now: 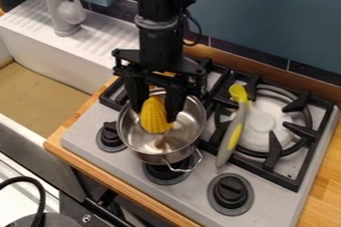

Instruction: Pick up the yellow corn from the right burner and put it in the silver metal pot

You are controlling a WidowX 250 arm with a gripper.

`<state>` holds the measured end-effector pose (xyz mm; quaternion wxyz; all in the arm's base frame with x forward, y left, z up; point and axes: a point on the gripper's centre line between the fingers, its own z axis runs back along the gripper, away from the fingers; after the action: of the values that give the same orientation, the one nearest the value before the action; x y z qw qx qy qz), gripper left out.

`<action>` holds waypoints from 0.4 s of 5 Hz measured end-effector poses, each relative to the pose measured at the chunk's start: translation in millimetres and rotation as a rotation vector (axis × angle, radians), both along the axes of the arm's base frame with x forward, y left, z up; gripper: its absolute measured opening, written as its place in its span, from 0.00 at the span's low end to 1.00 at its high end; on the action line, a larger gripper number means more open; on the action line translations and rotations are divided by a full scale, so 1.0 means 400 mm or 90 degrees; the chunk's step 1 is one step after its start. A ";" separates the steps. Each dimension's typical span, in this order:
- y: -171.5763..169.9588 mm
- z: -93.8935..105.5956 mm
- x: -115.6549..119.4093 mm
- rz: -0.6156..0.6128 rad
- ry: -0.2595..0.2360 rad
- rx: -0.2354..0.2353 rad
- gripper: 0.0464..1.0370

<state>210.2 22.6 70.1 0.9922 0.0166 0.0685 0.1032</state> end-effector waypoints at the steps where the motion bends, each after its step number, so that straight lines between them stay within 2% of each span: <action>1: -0.001 -0.007 -0.008 -0.014 0.024 -0.004 0.56; 2: 0.001 -0.008 -0.008 -0.013 0.023 -0.003 0.64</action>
<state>207.0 22.9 67.0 0.9918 0.0168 0.0863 0.0928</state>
